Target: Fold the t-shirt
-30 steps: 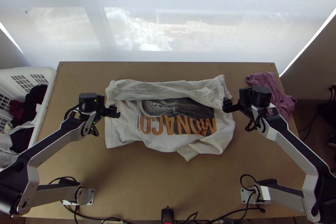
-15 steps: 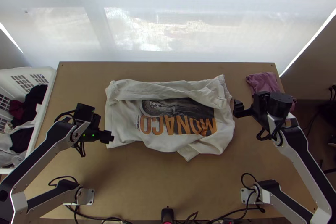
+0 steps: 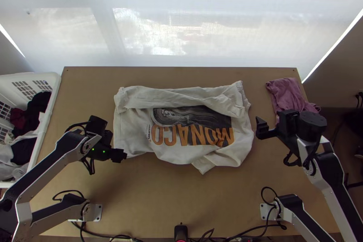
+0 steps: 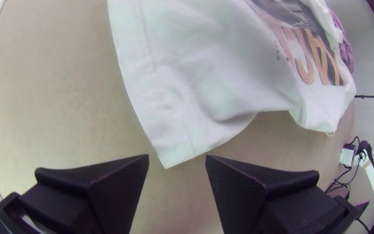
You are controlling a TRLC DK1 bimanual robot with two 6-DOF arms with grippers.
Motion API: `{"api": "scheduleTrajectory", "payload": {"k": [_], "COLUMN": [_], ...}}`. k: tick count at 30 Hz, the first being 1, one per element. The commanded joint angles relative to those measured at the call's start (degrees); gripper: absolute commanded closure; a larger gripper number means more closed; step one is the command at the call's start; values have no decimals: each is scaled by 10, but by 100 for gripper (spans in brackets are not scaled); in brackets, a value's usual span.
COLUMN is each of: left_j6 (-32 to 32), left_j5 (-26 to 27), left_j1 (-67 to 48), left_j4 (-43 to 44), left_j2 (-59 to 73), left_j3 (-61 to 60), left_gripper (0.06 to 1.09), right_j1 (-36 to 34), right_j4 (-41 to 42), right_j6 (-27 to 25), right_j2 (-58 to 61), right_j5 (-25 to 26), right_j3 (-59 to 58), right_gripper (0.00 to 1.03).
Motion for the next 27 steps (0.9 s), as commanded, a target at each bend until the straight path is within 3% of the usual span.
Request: {"api": "scheduleTrajectory", "payload": {"k": [1, 8, 12, 17, 22, 27], "left_j6": [-1, 2, 4, 21, 25, 24], "left_j5": [18, 18, 18, 18, 18, 18], "left_j1": [-6, -6, 0, 6, 26, 32], "left_j4": [47, 88, 106, 124, 127, 130], "left_j2": [20, 35, 20, -38, -70, -78], "left_j3": [-26, -35, -42, -56, -51, -48], "left_gripper": [46, 53, 87, 105, 105, 105], "right_j1": [7, 13, 19, 42, 85, 174], "right_j4": [-35, -67, -81, -120, -169, -200], "right_j6": [-4, -10, -10, -16, -22, -45], "right_j2": [-35, -59, -66, -66, -69, -59], "right_j5": [0, 1, 0, 0, -2, -5], "right_j3": [-3, -1, 1, -1, -22, -35], "right_gripper": [5, 5, 5, 5, 5, 5]}}
